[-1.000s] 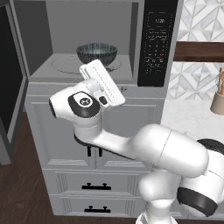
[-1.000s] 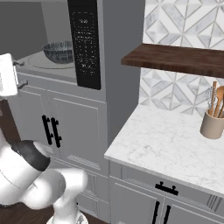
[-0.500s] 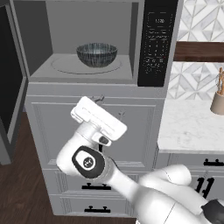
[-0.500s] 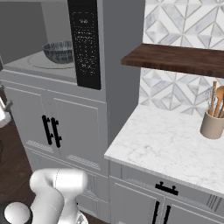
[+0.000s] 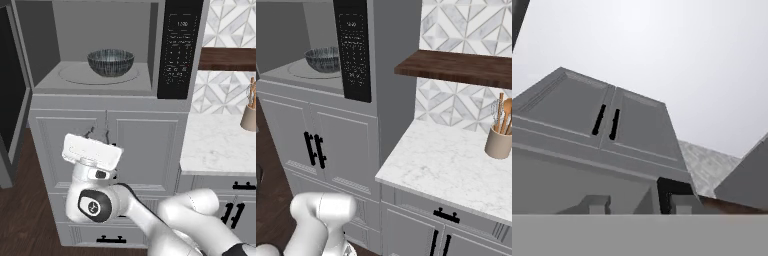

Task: Open the microwave, place the bowl with waffle inside the microwave, then close the microwave door and turn it on.

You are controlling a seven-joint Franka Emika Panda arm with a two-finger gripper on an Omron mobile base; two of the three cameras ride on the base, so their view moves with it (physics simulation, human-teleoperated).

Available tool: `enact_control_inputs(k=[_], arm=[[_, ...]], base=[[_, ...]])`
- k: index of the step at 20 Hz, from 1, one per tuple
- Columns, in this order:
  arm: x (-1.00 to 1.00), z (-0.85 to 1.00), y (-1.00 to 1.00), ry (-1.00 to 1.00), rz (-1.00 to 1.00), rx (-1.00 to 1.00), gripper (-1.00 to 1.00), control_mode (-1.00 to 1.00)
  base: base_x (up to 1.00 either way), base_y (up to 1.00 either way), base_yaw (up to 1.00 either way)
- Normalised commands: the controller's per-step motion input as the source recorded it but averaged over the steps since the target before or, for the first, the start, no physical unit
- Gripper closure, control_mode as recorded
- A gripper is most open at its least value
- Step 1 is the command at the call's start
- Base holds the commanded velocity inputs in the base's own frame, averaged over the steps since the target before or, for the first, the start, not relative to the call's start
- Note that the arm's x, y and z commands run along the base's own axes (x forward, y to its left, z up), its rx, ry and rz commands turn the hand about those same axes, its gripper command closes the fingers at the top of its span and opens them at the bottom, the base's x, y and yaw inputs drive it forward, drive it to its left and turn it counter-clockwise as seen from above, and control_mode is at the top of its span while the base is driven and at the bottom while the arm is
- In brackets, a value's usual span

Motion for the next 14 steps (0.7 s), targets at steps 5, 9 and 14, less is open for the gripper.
enact_control_inputs(k=[5,9,14], arm=[[0.00,-0.15,1.00,0.03,0.00,-0.35,1.00,-1.00],[0.00,-0.25,1.00,0.07,0.01,-0.37,1.00,-1.00],[0.00,-0.47,0.77,0.08,0.11,-0.34,1.00,-1.00]], base=[[0.00,0.00,0.00],[0.00,0.00,0.00],[0.00,0.00,0.00]])
